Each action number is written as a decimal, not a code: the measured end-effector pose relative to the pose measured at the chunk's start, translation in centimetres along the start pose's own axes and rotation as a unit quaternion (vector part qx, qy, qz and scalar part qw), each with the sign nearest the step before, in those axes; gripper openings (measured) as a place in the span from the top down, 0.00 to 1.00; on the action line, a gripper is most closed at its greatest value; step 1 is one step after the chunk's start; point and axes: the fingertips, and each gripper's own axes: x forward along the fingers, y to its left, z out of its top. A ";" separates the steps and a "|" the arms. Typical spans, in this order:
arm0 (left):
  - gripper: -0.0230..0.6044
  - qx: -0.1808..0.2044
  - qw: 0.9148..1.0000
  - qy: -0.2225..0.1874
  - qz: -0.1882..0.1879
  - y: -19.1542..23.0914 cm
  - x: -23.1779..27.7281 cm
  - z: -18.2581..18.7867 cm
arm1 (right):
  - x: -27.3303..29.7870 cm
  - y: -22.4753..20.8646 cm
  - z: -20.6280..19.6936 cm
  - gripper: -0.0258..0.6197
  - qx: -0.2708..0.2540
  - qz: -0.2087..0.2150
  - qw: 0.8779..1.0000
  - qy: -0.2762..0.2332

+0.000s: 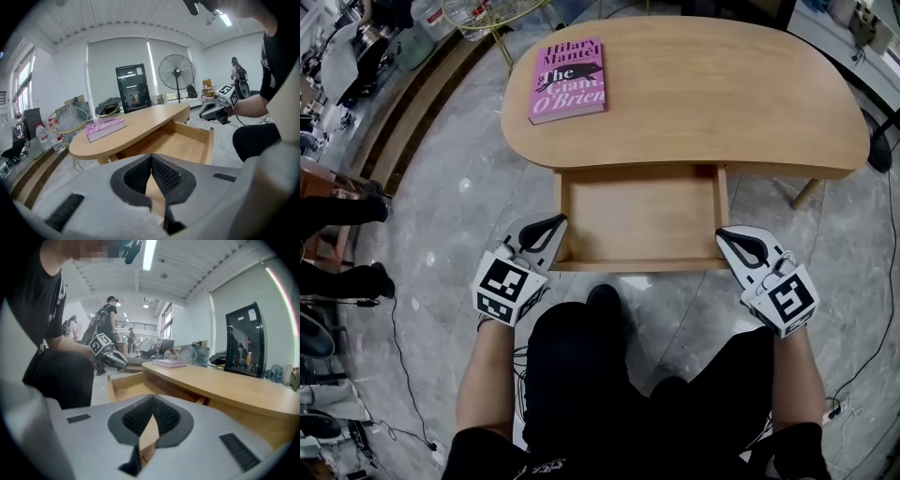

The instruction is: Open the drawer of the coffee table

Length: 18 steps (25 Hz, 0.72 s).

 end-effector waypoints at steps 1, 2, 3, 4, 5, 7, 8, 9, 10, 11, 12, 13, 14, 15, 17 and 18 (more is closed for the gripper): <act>0.95 -0.002 1.000 0.000 0.010 0.4 0.2 0.2 | 0.0 -0.2 -0.2 0.95 0.004 -0.007 1.000 0.002; 0.95 -0.004 1.000 0.001 0.019 0.8 0.5 0.3 | -0.1 -0.5 -0.6 0.95 0.004 -0.016 1.000 0.007; 0.95 -0.005 1.000 0.004 0.026 1.1 0.7 0.3 | 0.0 -0.8 -1.0 0.95 -0.002 -0.027 1.000 0.015; 0.95 -0.004 0.999 0.007 0.031 1.3 1.0 0.2 | 0.0 -1.2 -1.5 0.95 -0.012 -0.037 0.999 0.025; 0.95 -0.002 0.999 0.011 0.034 1.4 1.4 0.0 | 0.1 -1.4 -2.0 0.95 -0.022 -0.046 0.998 0.034; 0.95 0.001 0.999 0.014 0.033 1.3 1.9 -0.2 | 0.2 -1.7 -2.6 0.95 -0.027 -0.053 0.997 0.041; 0.95 0.000 0.999 0.013 0.030 1.2 2.2 -0.3 | 0.2 -1.7 -2.8 0.95 -0.019 -0.052 0.998 0.042; 0.95 -0.004 1.000 0.011 0.028 1.2 2.3 -0.2 | 0.1 -1.7 -2.8 0.95 -0.009 -0.052 0.998 0.043; 0.95 -0.010 1.000 0.008 0.028 1.3 2.5 -0.1 | 0.1 -1.7 -2.8 0.95 -0.002 -0.053 0.998 0.044; 0.95 -0.016 0.999 0.003 0.029 1.5 2.6 0.1 | 0.1 -1.8 -2.7 0.95 0.000 -0.054 0.998 0.045; 0.95 -0.024 0.999 -0.002 0.031 1.8 2.7 0.4 | 0.2 -2.0 -2.7 0.95 -0.001 -0.056 0.997 0.047; 0.95 -0.032 0.999 -0.007 0.034 2.0 2.8 0.5 | 0.3 -2.1 -2.6 0.95 -0.003 -0.057 0.997 0.048; 0.95 -0.041 0.998 -0.012 0.036 2.3 2.9 0.6 | 0.5 -2.2 -2.5 0.95 -0.004 -0.057 0.997 0.050; 0.95 -0.049 0.998 -0.017 0.036 2.4 2.9 0.7 | 0.6 -2.2 -2.4 0.95 -0.005 -0.056 0.997 0.052; 0.95 -0.062 0.997 -0.024 0.033 2.5 3.1 0.9 | 0.9 -2.3 -2.3 0.95 -0.005 -0.053 0.997 0.056; 0.95 -0.066 0.997 -0.026 0.031 2.5 3.3 1.0 | 1.0 -2.4 -2.2 0.95 -0.006 -0.051 0.997 0.058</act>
